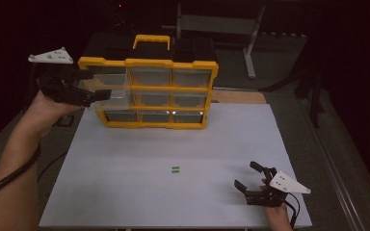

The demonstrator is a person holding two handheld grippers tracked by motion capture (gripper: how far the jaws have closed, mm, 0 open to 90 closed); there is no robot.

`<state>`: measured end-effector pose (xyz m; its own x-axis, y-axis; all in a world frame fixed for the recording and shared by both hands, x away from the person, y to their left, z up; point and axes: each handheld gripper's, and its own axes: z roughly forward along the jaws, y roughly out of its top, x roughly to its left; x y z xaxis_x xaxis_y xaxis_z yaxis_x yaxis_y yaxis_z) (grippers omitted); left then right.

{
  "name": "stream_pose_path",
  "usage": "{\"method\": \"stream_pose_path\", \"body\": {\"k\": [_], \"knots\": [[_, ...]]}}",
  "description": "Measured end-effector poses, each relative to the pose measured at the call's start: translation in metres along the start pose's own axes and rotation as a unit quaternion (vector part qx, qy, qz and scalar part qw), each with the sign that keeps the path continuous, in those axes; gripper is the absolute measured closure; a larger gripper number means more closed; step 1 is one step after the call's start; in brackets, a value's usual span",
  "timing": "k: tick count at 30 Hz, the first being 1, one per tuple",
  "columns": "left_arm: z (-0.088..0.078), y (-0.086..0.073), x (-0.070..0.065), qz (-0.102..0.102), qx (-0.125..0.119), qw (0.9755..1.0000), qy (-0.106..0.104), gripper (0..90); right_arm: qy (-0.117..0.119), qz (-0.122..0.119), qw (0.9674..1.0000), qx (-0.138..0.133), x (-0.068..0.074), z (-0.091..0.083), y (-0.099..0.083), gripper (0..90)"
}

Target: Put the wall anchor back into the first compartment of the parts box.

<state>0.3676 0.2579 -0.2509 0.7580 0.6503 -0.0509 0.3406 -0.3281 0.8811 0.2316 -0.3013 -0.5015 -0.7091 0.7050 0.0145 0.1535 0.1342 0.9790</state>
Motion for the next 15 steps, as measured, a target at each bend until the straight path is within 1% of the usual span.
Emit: {"method": "stream_pose_path", "body": {"k": [1, 2, 3, 4, 5, 6, 7, 8, 9, 10, 11, 12, 13, 15], "knots": [[0.000, 0.000, 0.000, 0.000, 0.000, 1.0000, 0.000, 0.0, 0.000, 0.000, 1.0000, 0.000, 0.000, 0.000, 0.000, 9.6], [0.001, 0.001, -0.005, 0.005, -0.005, 1.0000, -0.003, 0.0, 0.000, 0.001, 1.0000, -0.001, 0.000, 0.000, 0.000, 9.6], [0.001, 0.001, -0.005, 0.005, -0.005, 1.0000, -0.003, 0.0, 0.000, 0.001, 1.0000, -0.001, 0.000, 0.000, 0.000, 9.6], [0.003, 0.003, -0.012, 0.014, 0.000, 0.9999, -0.006, 0.0, 0.000, 0.000, 1.0000, 0.000, 0.000, 0.000, 0.000, 9.6], [0.003, 0.003, -0.012, 0.014, 0.000, 0.9999, -0.006, 0.0, 0.000, 0.000, 1.0000, 0.000, 0.000, 0.000, 0.000, 9.6], [0.006, 0.004, -0.019, 0.026, 0.006, 0.9996, -0.013, 0.0, 0.000, -0.001, 1.0000, 0.000, 0.001, 0.000, 0.000, 9.6], [0.006, 0.004, -0.019, 0.026, 0.006, 0.9996, -0.013, 0.0, 0.000, -0.001, 1.0000, 0.000, 0.001, 0.000, 0.000, 9.6], [0.008, 0.005, -0.025, 0.035, 0.008, 0.9991, -0.022, 0.0, 0.000, -0.001, 1.0000, -0.001, 0.001, 0.000, 0.000, 9.6], [0.008, 0.005, -0.025, 0.035, 0.008, 0.9991, -0.022, 0.0, 0.000, -0.001, 1.0000, -0.001, 0.001, 0.000, 0.000, 9.6], [0.011, 0.006, -0.031, 0.042, 0.008, 0.9988, -0.025, 0.0, 0.000, -0.002, 1.0000, -0.001, 0.001, 0.000, 0.001, 9.6], [0.011, 0.006, -0.034, 0.046, 0.003, 0.9985, -0.030, 0.0, 0.000, -0.001, 1.0000, -0.002, 0.001, 0.000, 0.001, 9.6], [0.012, 0.006, -0.038, 0.051, -0.001, 0.9983, -0.028, 0.0, 0.000, -0.002, 1.0000, -0.002, 0.001, 0.000, 0.001, 9.6], [0.012, 0.006, -0.038, 0.051, -0.001, 0.9983, -0.028, 0.0, 0.000, -0.002, 1.0000, -0.002, 0.001, 0.000, 0.001, 9.6], [0.015, 0.006, -0.045, 0.062, -0.006, 0.9977, -0.028, 0.0, 0.001, -0.001, 1.0000, -0.001, 0.001, 0.000, 0.001, 9.6]]}}
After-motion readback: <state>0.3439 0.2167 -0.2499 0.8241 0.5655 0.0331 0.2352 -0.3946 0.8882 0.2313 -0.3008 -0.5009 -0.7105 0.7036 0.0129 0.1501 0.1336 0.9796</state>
